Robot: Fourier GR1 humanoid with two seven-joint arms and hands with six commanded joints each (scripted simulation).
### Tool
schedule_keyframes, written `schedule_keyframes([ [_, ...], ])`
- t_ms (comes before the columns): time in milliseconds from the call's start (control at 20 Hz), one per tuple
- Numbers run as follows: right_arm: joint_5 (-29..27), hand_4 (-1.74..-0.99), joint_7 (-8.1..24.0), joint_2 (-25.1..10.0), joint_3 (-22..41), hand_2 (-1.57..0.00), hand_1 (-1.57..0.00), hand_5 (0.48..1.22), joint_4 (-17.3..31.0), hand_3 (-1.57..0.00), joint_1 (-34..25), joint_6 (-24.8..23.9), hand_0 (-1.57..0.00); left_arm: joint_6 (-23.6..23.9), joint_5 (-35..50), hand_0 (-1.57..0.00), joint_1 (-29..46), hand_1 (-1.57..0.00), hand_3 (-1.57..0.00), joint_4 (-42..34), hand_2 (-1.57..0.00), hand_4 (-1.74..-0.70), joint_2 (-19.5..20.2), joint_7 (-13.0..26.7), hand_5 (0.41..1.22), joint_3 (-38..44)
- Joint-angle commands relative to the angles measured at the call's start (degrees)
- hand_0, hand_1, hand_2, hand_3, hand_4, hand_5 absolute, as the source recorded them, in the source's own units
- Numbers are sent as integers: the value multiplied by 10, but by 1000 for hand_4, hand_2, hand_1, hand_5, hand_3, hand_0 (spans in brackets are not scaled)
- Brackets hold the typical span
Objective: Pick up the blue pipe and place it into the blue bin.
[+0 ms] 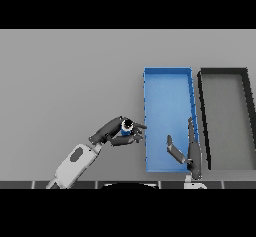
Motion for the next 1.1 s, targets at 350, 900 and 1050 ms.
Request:
schedule_keyframes([
  [350, -197, -1292, 41, -65, 6, 1, 1, 525, -140, 1, -7, 153, 1, -3, -5, -1571, -9, -1571, -1443, 6, -1571, -1731, -9, 7, 1221, 5],
  [900, -255, -1324, 262, -113, 81, 1, 1, 488, -154, 1, -258, 248, 1, -14, -17, -1571, -19, -1571, -1439, 15, -1571, -1730, -14, 12, 1221, 5],
  [1050, -263, -1288, 269, -108, 94, 1, 1, 502, -136, 1, -318, 261, 1, -25, -13, -1571, -16, -1571, -1469, 12, -1571, -1670, -13, -9, 1221, 6],
])
